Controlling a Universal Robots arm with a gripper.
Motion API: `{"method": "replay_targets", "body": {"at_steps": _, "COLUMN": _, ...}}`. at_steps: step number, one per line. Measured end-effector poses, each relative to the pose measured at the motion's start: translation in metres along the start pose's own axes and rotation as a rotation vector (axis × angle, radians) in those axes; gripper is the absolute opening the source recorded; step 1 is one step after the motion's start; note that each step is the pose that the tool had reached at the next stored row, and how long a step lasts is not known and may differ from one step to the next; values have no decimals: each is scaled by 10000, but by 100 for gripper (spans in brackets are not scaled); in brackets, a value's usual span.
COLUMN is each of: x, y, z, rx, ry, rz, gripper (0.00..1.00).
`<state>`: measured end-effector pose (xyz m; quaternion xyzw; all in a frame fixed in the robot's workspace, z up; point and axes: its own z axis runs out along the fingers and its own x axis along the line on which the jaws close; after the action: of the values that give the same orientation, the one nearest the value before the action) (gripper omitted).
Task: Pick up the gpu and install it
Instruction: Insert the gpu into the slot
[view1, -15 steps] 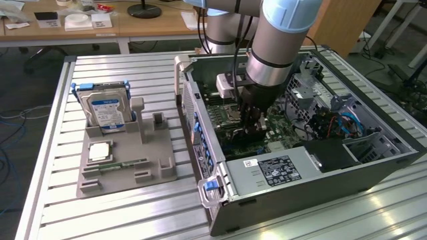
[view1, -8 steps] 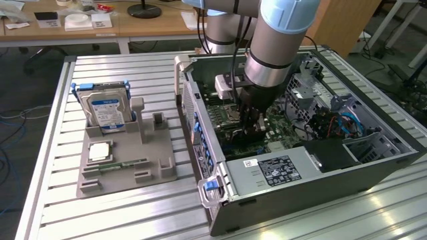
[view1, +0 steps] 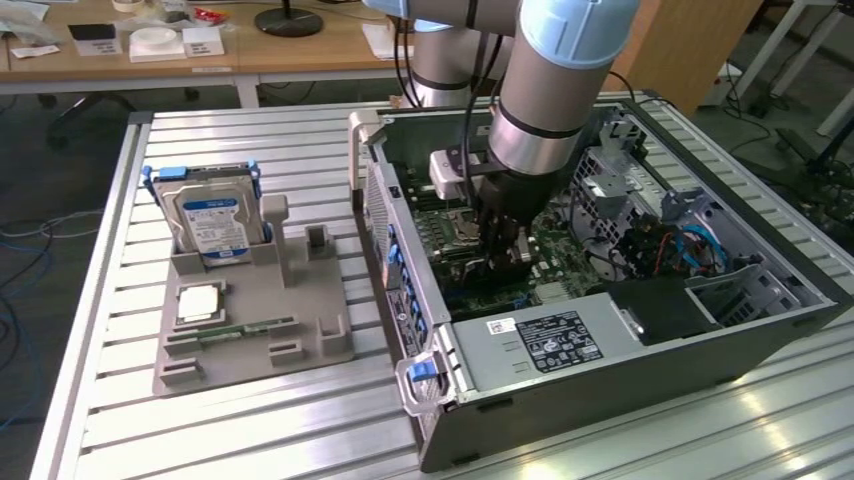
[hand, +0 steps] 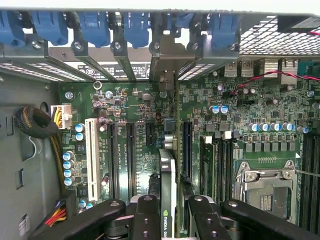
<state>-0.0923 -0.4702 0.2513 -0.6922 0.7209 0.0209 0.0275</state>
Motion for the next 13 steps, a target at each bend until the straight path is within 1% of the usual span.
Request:
{"method": "replay_targets", "body": {"at_steps": 4, "x": 0, "y": 0, "z": 1, "rx": 1, "ry": -3, "rz": 1, "gripper": 26}}
{"method": "replay_targets", "body": {"at_steps": 5, "x": -2, "y": 3, "z": 7, "rx": -2, "ry": -22, "rz": 6, "gripper": 26}}
{"method": "replay_targets", "body": {"at_steps": 6, "x": -2, "y": 3, "z": 6, "rx": 4, "ry": -15, "rz": 7, "gripper": 27}}
{"method": "replay_targets", "body": {"at_steps": 7, "x": -1, "y": 2, "z": 6, "rx": 5, "ry": -12, "rz": 6, "gripper": 33}}
{"method": "replay_targets", "body": {"at_steps": 8, "x": -1, "y": 1, "z": 2, "rx": 2, "ry": -4, "rz": 2, "gripper": 33}}
{"method": "replay_targets", "body": {"at_steps": 10, "x": 0, "y": 0, "z": 1, "rx": 1, "ry": -3, "rz": 1, "gripper": 45}}
{"method": "replay_targets", "body": {"at_steps": 11, "x": 0, "y": 0, "z": 1, "rx": 1, "ry": -3, "rz": 0, "gripper": 45}}
{"method": "replay_targets", "body": {"at_steps": 12, "x": 0, "y": 0, "z": 1, "rx": 0, "ry": -2, "rz": 1, "gripper": 51}}
{"method": "replay_targets", "body": {"at_steps": 13, "x": 0, "y": 0, "z": 1, "rx": 1, "ry": -2, "rz": 1, "gripper": 51}}
